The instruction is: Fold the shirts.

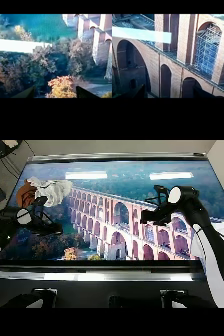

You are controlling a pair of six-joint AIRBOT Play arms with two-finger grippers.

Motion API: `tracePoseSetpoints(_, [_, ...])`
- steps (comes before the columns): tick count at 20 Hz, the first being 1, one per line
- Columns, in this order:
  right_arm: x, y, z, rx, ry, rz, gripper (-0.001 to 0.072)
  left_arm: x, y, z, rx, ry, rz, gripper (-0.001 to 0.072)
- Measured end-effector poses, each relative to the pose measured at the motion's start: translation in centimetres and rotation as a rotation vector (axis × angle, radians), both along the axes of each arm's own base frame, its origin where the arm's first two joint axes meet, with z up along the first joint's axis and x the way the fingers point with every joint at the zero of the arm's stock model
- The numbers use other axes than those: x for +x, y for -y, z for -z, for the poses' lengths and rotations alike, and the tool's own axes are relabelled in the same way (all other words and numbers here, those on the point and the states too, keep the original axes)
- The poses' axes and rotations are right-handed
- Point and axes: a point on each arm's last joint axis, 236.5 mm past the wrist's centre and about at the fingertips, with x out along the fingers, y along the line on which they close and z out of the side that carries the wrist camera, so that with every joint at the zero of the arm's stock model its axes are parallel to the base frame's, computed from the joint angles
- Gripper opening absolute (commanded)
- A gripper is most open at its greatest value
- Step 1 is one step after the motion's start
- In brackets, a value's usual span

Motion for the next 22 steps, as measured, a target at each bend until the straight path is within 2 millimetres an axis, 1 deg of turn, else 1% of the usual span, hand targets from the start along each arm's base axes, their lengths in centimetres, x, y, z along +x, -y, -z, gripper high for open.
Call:
tracePoseSetpoints(17, [0.0,0.0,0.0,0.0,0.001,0.0,0.0678,0.0,0.0,0.0,0.0,0.001,0.0,0.0611])
tracePoseSetpoints(19, [0.6,-0.1,-0.1,0.004,0.025,0.005,0.0678,0.7,0.1,-0.1,-0.005,0.03,-0.002,0.0611])
tracePoseSetpoints(22, [2.0,-0.2,-0.5,0.015,0.083,0.018,0.0678,3.2,0.5,-0.7,-0.02,0.136,-0.005,0.0611])
